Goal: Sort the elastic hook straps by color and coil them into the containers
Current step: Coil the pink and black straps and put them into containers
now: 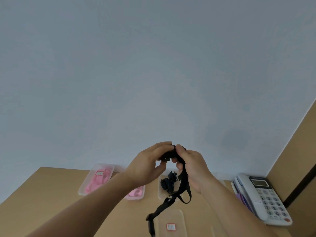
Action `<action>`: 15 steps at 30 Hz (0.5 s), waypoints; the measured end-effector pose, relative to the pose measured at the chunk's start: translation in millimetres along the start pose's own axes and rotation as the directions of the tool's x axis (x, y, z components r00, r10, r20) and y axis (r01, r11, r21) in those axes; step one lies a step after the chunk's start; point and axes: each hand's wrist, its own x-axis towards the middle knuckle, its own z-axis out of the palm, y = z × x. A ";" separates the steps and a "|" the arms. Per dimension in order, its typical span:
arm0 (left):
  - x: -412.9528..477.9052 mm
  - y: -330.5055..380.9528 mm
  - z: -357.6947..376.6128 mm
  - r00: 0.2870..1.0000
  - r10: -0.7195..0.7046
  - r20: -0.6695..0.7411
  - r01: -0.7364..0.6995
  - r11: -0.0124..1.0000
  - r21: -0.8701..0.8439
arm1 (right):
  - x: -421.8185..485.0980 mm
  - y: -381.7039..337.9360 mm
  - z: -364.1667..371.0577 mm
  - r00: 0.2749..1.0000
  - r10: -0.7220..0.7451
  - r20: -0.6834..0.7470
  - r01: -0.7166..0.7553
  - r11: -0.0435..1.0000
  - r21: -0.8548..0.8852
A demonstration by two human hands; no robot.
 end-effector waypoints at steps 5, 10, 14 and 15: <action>9.6 4.7 -17.6 0.674 -0.387 0.629 0.738 0.388 -0.552 | -0.8 -5.6 -5.5 0.975 -0.206 0.083 0.217 0.963 -0.162; 13.9 8.5 -22.3 0.673 -0.393 0.627 0.739 0.321 -0.592 | 0.7 -3.9 -7.2 0.977 -0.194 0.091 0.207 0.965 -0.163; 14.1 8.0 -26.5 0.782 -0.409 0.471 0.621 0.578 -0.530 | 1.0 -1.8 -6.6 0.981 -0.192 0.029 0.193 0.945 -0.265; 14.5 8.6 -27.0 0.793 -0.422 0.440 0.605 0.635 -0.480 | 1.4 -2.6 -6.2 0.982 -0.191 0.009 0.185 0.939 -0.289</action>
